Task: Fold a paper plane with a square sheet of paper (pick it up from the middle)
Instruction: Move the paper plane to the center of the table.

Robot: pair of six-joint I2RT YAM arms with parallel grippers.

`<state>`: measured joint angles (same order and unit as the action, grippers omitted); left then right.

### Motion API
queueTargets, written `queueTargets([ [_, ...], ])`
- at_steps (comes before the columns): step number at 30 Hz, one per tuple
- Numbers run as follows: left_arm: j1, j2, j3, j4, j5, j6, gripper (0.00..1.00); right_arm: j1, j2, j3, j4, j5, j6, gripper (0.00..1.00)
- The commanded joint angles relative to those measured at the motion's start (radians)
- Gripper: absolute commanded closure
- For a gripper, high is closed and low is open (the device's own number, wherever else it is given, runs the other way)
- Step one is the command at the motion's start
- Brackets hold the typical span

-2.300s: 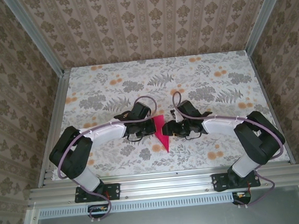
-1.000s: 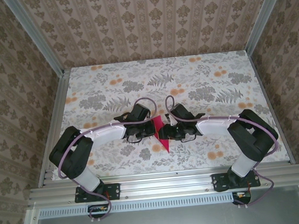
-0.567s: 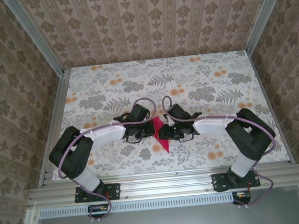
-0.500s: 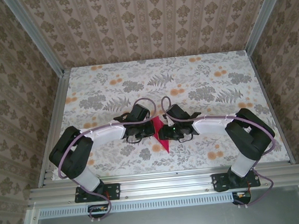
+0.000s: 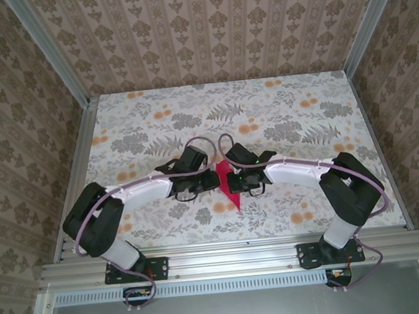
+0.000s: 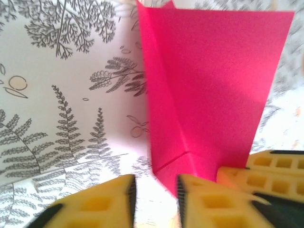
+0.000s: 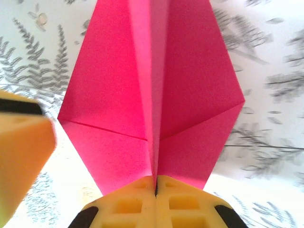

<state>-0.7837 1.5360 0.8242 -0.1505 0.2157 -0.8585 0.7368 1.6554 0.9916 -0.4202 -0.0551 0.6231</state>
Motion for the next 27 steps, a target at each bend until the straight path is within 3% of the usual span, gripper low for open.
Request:
queueTargets([
  [1,0.006,-0.102,-0.014,0.015,-0.042,-0.004,0.6,-0.009,-0.03,0.086,-0.207,0.202,-0.031,0.96],
  [3,0.007,-0.143,-0.023,-0.001,-0.074,-0.006,0.56,-0.03,-0.003,0.118,-0.237,0.222,-0.032,0.95],
  [16,0.041,-0.277,-0.107,-0.054,-0.136,-0.031,0.56,-0.063,0.214,0.263,-0.226,0.214,-0.026,0.84],
  [27,0.055,-0.301,-0.113,-0.069,-0.145,-0.022,0.56,-0.068,0.234,0.245,-0.206,0.191,-0.024,0.82],
])
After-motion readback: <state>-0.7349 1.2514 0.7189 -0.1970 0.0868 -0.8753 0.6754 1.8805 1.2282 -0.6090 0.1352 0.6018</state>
